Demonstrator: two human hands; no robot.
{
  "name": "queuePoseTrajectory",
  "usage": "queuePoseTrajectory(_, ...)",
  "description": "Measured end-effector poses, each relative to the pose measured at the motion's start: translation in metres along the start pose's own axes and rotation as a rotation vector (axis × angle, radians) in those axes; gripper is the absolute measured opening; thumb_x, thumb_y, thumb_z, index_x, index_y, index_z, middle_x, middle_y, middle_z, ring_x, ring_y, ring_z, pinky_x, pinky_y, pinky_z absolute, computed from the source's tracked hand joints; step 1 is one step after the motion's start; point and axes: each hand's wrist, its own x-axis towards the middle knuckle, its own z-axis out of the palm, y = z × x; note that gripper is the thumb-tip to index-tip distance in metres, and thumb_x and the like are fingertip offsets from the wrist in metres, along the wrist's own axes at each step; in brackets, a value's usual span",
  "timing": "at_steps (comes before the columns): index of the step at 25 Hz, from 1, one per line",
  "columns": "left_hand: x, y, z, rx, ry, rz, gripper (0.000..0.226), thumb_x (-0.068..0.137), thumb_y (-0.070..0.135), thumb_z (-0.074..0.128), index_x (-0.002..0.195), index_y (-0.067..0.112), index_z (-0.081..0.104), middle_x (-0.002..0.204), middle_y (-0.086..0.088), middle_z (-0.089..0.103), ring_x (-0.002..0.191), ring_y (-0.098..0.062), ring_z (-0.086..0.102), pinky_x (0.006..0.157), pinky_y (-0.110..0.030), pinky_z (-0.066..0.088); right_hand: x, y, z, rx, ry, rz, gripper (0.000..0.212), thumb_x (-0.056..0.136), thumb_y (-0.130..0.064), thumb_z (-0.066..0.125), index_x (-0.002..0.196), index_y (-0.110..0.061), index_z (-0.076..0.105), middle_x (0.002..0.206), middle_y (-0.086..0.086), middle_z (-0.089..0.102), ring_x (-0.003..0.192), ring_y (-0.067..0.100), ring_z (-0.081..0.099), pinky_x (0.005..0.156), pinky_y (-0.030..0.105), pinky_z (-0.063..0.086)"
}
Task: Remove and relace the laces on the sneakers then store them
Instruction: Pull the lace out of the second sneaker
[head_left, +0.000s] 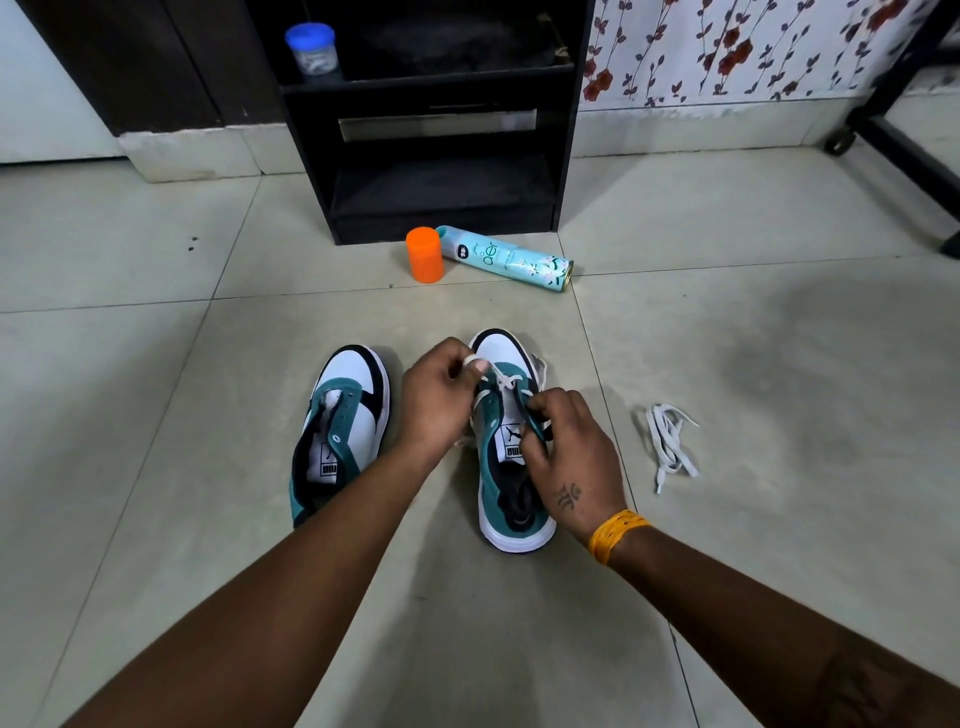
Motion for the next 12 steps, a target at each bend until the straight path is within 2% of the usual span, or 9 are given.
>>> queuePoseTrajectory(2,-0.001,0.003,0.0,-0.3,0.021,-0.197,0.02,0.1,0.023,0.063,0.08,0.022,0.063,0.091,-0.012,0.074,0.084,-0.02,0.068,0.082,-0.042,0.057,0.0,0.0,0.0,0.004,-0.003,0.002,0.024,0.088,-0.024,0.061,0.111,-0.022,0.057,0.108,-0.002,0.057,0.087,0.025,0.061,0.067,0.04,0.052)
queuePoseTrajectory(3,-0.001,0.005,0.0,-0.367,0.008,-0.248,0.017,0.1,0.023,0.064,0.082,0.021,0.065,0.093,-0.011,0.075,0.087,-0.02,0.068,0.083,-0.042,0.056,0.0,0.0,0.0,0.005,-0.003,0.002,0.024,0.088,-0.024,0.061,0.111,-0.022,0.057,0.108,-0.002,0.057,0.087,0.025,0.061,0.067,0.04,0.052)
queuePoseTrajectory(6,-0.004,0.007,0.0,-0.301,-0.085,-0.212,0.013,0.086,0.032,0.077,0.091,0.021,0.075,0.089,0.004,0.077,0.084,-0.012,0.068,0.082,-0.034,0.055,0.0,-0.001,-0.001,0.005,-0.002,-0.005,0.024,0.088,-0.023,0.062,0.111,-0.021,0.057,0.107,-0.002,0.057,0.087,0.025,0.061,0.067,0.04,0.051)
queuePoseTrajectory(8,-0.005,0.006,0.004,-0.187,-0.099,-0.139,0.008,0.084,0.026,0.082,0.089,0.021,0.078,0.091,0.006,0.078,0.086,-0.011,0.071,0.085,-0.031,0.056,0.0,-0.002,0.0,0.007,-0.004,-0.006,0.024,0.087,-0.023,0.061,0.111,-0.021,0.056,0.107,-0.002,0.057,0.086,0.025,0.061,0.066,0.04,0.051)
queuePoseTrajectory(10,-0.006,0.007,0.009,-0.132,-0.054,-0.116,0.003,0.088,0.019,0.079,0.086,0.017,0.078,0.091,0.005,0.078,0.085,-0.013,0.072,0.084,-0.031,0.057,0.0,-0.001,-0.001,0.004,-0.007,-0.004,0.024,0.087,-0.024,0.061,0.111,-0.022,0.056,0.107,-0.002,0.057,0.087,0.025,0.061,0.067,0.041,0.052)
queuePoseTrajectory(12,-0.005,0.013,0.012,-0.296,0.093,-0.245,0.012,0.096,0.016,0.071,0.085,0.013,0.073,0.081,0.001,0.075,0.068,-0.013,0.067,0.069,-0.029,0.055,-0.001,-0.001,-0.001,0.002,-0.015,-0.004,0.024,0.088,-0.026,0.06,0.112,-0.022,0.055,0.108,-0.002,0.056,0.087,0.025,0.06,0.067,0.041,0.052)
